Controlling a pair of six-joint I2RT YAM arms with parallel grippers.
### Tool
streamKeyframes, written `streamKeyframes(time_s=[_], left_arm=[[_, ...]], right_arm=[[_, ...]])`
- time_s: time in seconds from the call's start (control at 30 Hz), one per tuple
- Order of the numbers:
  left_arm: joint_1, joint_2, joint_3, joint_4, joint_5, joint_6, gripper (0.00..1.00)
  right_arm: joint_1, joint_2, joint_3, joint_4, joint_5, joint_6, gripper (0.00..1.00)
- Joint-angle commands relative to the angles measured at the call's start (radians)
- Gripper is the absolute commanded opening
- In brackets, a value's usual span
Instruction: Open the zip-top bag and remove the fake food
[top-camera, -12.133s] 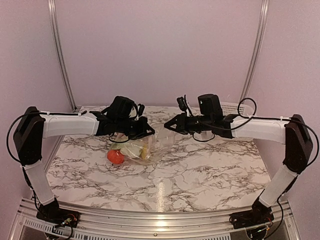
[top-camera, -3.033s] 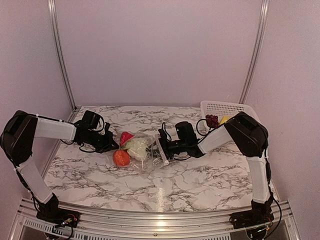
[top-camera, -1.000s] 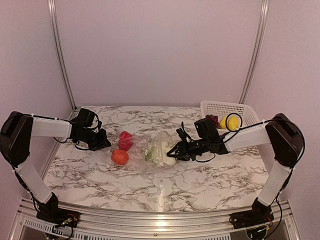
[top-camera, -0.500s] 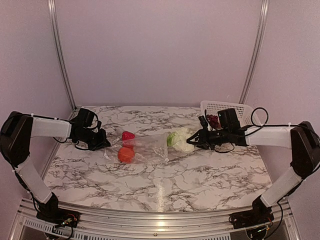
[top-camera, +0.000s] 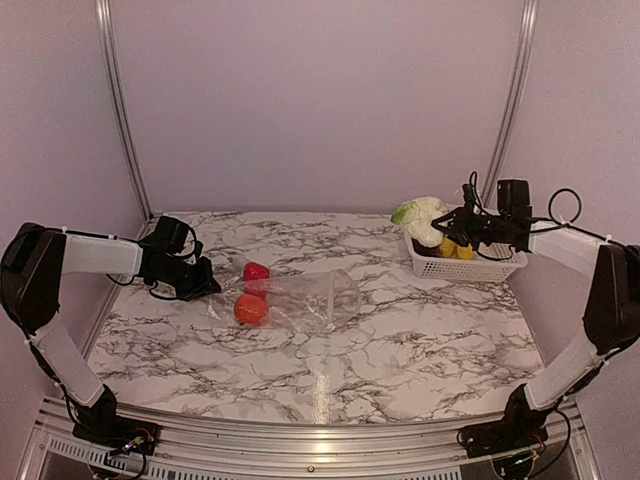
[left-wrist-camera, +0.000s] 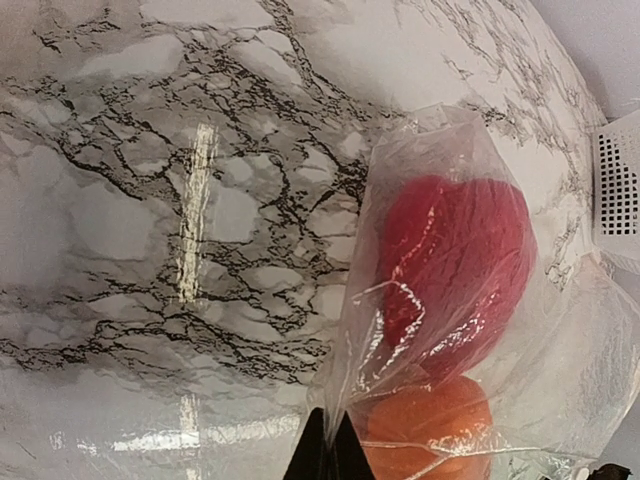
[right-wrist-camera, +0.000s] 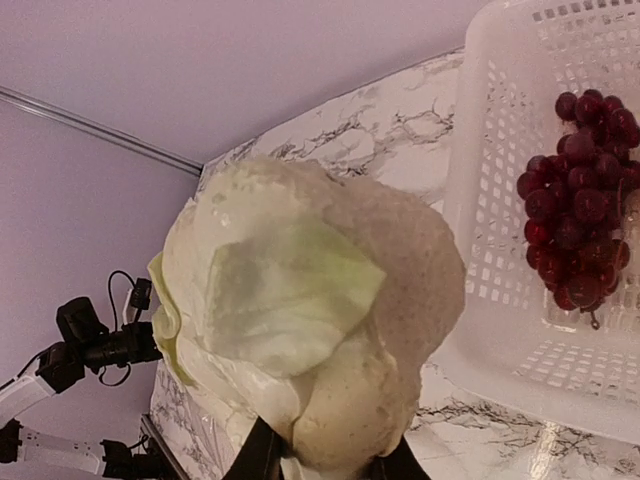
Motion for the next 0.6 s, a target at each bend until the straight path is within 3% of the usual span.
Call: streamKeyframes(time_s=[0.0,0.13,0.4,0.57], left_arm=[[0.005,0.002,0.024,-0.025,0.01,0.016,0.0],[0.005,0.007,0.023,-0.024,0.007,0.014,0.0],[0.005,0.015,0.022,-0.026,0.007,0.016,0.0],[0.005,0.027,0.018,-0.022,0.013,0.014,0.0]], right_arm=[[-0.167,0.005,0.106,-0.068,0.068,-0.085,0.03],[-0.263,0.05,0.216,-0.187,0.225,-0.18,0.03],[-0.344,0.118,0.269,-0.204,0.564,-0.244,0.06],[-0.345,0.195,0.288,-0.146,0.638,-0.257,0.1]])
